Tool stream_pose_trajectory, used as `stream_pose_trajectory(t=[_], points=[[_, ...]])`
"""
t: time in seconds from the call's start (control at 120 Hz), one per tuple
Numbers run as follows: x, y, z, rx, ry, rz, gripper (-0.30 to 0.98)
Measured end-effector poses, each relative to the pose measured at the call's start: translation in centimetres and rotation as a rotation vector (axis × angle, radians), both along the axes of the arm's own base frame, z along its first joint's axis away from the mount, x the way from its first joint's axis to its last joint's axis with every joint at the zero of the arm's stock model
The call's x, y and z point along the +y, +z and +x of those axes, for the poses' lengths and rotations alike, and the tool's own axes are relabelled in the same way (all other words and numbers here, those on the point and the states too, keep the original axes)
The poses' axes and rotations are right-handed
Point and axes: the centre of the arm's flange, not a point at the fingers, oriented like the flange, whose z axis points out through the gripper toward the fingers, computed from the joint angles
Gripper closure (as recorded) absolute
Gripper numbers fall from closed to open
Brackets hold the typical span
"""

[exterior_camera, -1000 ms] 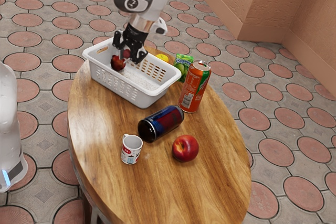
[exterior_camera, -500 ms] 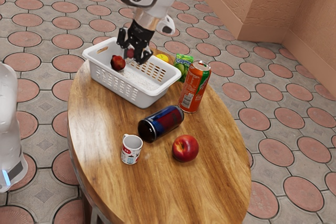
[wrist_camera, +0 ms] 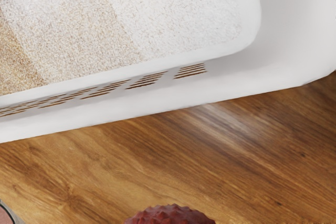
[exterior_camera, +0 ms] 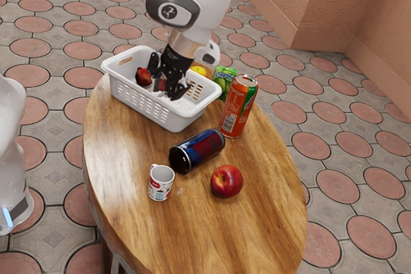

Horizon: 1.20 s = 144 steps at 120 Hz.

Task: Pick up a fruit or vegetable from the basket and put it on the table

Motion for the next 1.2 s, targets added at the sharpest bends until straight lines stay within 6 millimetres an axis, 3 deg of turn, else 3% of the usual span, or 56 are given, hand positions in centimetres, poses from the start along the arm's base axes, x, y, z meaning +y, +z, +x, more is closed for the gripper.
stream_pose_trajectory(t=[0.125, 0.375, 0.742, 1.2], points=[[-0.4, -1.5, -0.5, 0.016, -0.005, -0.011, 0.62], [-2.9, -2.5, -1.8, 0.000, -0.057, -0.027, 0.62], [-3.7, -3.4, -5.7, -0.121, -0.084, -0.060, 0.62], [-4.3, -5.7, -8.4, -0.279, -0.063, -0.097, 0.62]])
